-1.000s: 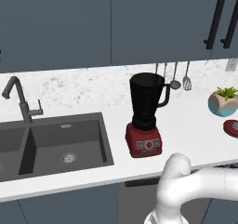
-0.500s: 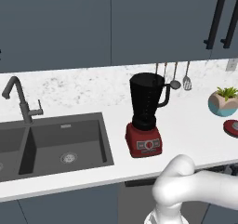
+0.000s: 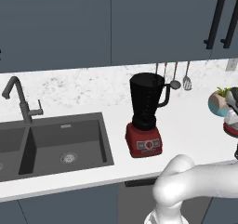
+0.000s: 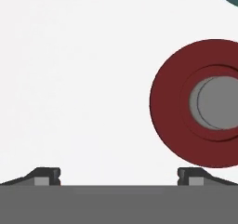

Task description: Close the lid blender by securely placing the lid on top.

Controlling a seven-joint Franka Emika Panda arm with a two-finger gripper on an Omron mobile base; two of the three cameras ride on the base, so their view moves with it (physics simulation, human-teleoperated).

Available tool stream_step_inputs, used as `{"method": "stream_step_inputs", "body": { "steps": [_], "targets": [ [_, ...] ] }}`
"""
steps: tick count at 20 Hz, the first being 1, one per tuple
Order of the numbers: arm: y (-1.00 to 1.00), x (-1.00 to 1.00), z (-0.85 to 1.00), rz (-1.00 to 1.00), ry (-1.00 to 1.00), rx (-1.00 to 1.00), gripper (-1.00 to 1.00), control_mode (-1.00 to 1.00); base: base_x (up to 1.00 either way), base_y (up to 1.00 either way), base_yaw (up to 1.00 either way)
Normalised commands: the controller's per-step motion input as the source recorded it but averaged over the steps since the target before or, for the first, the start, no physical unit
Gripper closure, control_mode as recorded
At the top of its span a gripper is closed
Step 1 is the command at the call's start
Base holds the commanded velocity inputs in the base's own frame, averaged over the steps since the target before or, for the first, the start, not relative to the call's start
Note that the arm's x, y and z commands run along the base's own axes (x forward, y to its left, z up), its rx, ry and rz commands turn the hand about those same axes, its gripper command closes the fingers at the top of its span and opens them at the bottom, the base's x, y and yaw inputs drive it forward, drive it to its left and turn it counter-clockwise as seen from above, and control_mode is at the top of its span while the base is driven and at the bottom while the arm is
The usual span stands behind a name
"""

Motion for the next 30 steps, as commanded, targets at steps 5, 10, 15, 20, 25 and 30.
{"method": "stream_step_inputs", "body": {
  "steps": [5, 10, 15, 20, 25, 30],
  "targets": [
    [-0.12, 0.01, -0.2, -0.02, 0.11, -0.03, -1.0, -1.0, 0.0, 0.0, 0.0],
    [-0.19, 0.0, -0.45, -0.07, 0.0, -0.11, -1.0, -1.0, 0.0, 0.0, 0.0],
    [-0.16, 0.04, -0.08, -0.11, 0.0, -0.02, -1.0, -1.0, 0.0, 0.0, 0.0],
    [-0.39, 0.01, 0.0, -0.15, 0.0, 0.05, -1.0, -1.0, 0.0, 0.0, 0.0],
    [-0.07, 0.02, -0.03, -0.04, 0.01, 0.0, -1.0, -1.0, 0.0, 0.0, 0.0],
    [0.0, 0.23, -0.13, -0.04, -0.02, -0.04, -1.0, -1.0, 0.0, 0.0, 0.0]
  ]
}}
